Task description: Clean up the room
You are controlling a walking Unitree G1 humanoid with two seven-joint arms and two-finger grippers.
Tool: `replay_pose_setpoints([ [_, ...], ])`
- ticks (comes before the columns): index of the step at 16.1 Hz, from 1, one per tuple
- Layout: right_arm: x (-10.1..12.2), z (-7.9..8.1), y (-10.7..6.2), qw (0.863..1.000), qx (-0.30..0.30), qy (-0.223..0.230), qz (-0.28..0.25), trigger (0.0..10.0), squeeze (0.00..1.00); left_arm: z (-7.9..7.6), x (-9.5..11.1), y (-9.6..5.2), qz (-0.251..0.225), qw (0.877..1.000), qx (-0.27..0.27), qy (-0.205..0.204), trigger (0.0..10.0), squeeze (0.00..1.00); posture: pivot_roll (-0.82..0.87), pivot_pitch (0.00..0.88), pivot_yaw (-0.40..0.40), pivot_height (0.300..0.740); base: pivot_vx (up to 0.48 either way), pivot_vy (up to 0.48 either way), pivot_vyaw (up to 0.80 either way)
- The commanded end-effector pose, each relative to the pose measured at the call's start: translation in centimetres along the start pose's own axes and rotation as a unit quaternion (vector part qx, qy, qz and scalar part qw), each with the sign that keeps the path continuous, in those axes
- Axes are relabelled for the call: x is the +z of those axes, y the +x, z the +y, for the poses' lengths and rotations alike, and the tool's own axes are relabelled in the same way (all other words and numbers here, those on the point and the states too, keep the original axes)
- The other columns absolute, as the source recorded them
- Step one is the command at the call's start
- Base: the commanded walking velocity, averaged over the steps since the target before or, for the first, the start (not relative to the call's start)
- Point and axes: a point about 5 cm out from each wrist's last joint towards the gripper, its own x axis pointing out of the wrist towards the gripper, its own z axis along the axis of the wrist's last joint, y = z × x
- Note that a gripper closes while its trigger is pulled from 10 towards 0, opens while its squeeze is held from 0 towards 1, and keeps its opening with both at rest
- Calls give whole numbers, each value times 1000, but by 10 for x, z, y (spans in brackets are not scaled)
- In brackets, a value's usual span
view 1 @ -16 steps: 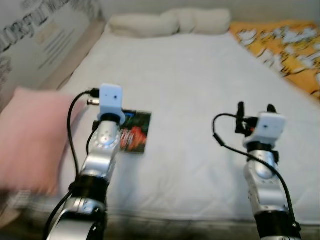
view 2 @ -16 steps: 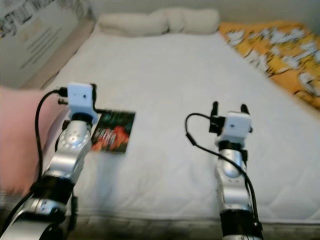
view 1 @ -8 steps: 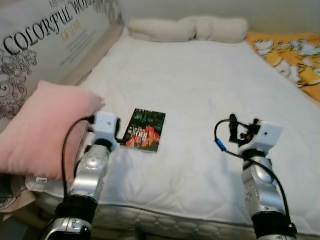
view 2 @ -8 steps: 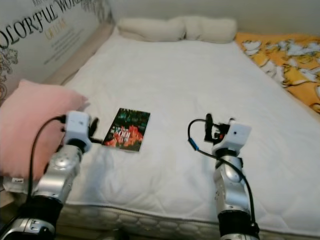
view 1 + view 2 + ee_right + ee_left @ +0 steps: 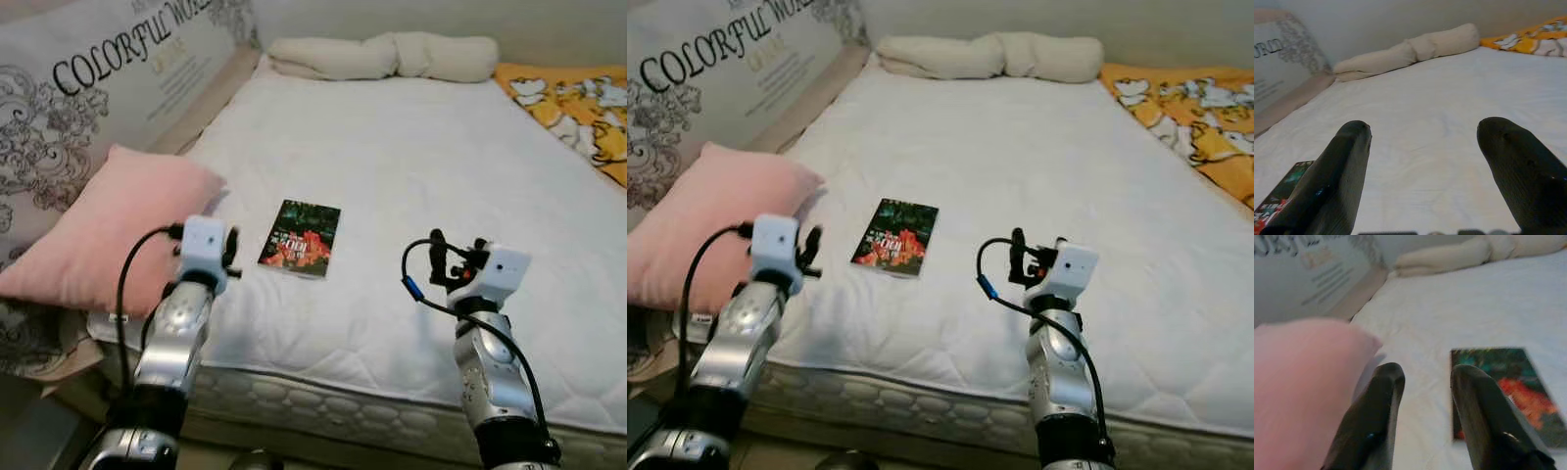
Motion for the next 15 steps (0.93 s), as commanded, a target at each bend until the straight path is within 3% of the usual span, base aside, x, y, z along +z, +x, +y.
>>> replay_pose_setpoints([
  [1, 5, 0, 3, 1000, -1, -4, -11, 10000, 0, 1, 0, 1, 2, 1000, 6, -2, 10000, 1000, -35, 0, 25, 736, 0, 0, 0],
  [6, 6, 12, 5, 999, 22, -24, -18, 10000, 0, 11, -3, -1, 0, 999, 32, -10, 10000, 1000, -22, 0, -2, 736, 0, 0, 0],
  [12, 12, 16, 17, 999, 31, -28, -21, 10000, 0, 12, 3, 1, -15, 999, 46, -18, 10000, 1000, -8, 0, -10, 736, 0, 0, 0],
  [15, 12, 15, 15, 999, 33, -34, -27, 10000, 0, 14, 3, 2, -20, 998, 51, -30, 10000, 1000, -18, 0, -7, 736, 0, 0, 0],
])
